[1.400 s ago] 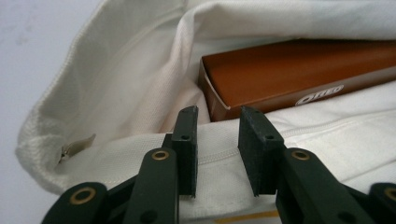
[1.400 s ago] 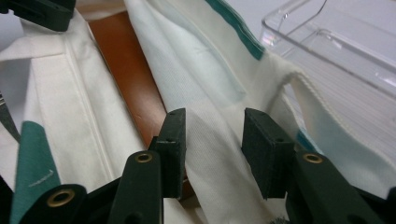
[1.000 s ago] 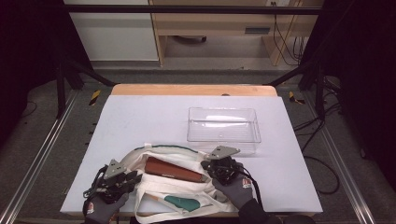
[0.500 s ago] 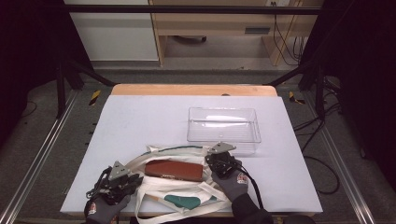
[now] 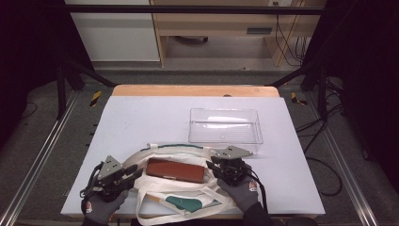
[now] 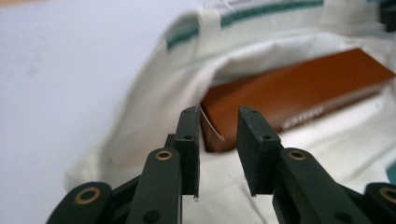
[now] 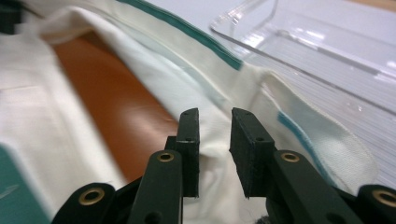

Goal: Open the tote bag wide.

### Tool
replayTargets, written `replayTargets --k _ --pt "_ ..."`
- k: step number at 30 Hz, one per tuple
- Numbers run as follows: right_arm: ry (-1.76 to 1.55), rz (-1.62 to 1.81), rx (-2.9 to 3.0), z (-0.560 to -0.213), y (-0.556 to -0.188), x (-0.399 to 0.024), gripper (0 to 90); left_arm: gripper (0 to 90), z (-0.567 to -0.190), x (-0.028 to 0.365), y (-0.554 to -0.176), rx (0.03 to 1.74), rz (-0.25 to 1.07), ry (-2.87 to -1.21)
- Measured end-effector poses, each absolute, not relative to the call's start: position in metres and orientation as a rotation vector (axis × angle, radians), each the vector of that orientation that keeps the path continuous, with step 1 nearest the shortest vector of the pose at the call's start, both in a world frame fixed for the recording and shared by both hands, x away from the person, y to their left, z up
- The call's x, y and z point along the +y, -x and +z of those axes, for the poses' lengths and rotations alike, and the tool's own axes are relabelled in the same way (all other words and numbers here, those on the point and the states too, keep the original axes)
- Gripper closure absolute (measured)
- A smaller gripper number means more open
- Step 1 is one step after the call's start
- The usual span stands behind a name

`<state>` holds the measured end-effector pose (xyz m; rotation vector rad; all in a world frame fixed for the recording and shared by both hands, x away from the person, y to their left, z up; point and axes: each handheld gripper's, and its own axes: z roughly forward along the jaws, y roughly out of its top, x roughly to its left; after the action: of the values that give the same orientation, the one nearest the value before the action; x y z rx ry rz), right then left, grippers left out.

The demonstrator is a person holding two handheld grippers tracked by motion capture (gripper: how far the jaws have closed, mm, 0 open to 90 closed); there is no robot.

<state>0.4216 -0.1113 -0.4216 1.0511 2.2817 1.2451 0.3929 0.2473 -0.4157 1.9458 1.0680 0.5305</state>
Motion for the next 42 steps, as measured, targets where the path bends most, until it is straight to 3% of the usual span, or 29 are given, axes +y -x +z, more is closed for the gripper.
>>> replayTargets --k 9,15,21,28,38,42 --pt "-1.02 1.22 2.453 -0.437 -0.394 -0.103 81.4 63.8 -0.419 0.227 -0.425 1.087 0.574 -2.007" --pt "-1.039 1.19 2.525 -0.448 -0.387 -0.101 88.2 81.1 -0.423 0.221 -0.44 1.125 0.599 -2.066" --pt "-1.043 1.184 2.551 -0.454 -0.383 -0.103 90.0 87.5 -0.423 0.214 -0.451 1.152 0.655 -2.078" --pt "-1.034 1.152 2.566 -0.463 -0.379 -0.101 90.0 87.5 -0.435 0.218 -0.471 1.201 0.602 -2.052" --pt "-1.019 1.154 2.555 -0.465 -0.378 -0.1 89.5 84.4 -0.449 0.224 -0.47 1.223 0.541 -2.005" --pt "-0.958 1.243 2.498 -0.444 -0.38 -0.101 78.9 74.0 -0.439 0.232 -0.461 1.196 0.476 -1.926"
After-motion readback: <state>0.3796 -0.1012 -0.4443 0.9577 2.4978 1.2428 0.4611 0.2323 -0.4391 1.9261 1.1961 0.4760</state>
